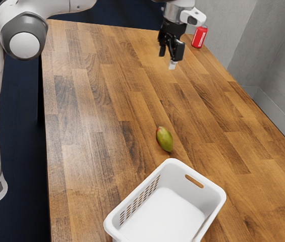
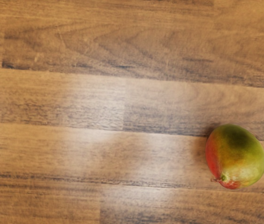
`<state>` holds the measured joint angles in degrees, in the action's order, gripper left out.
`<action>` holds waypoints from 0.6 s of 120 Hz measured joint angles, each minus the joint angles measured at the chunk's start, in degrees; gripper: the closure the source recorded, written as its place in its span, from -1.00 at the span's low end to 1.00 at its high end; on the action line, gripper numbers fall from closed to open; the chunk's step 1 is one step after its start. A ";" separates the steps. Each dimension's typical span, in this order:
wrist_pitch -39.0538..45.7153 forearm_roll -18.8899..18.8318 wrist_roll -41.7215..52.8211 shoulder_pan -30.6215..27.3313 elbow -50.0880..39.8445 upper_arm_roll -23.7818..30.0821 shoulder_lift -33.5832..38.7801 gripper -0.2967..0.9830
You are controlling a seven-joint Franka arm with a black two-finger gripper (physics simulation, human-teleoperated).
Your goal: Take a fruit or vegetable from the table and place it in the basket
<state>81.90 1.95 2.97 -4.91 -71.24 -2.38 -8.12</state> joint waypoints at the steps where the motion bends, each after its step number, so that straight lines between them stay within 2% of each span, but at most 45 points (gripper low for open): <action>1: 0.10 0.00 0.02 0.00 0.00 0.00 0.00 -0.53; 53: 2.13 -0.25 0.89 0.07 0.07 0.22 -0.09 -0.53; 72: 2.27 -0.99 1.17 3.01 0.04 0.50 -2.53 -0.54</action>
<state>84.17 0.97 4.14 -1.90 -71.20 -1.88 -10.65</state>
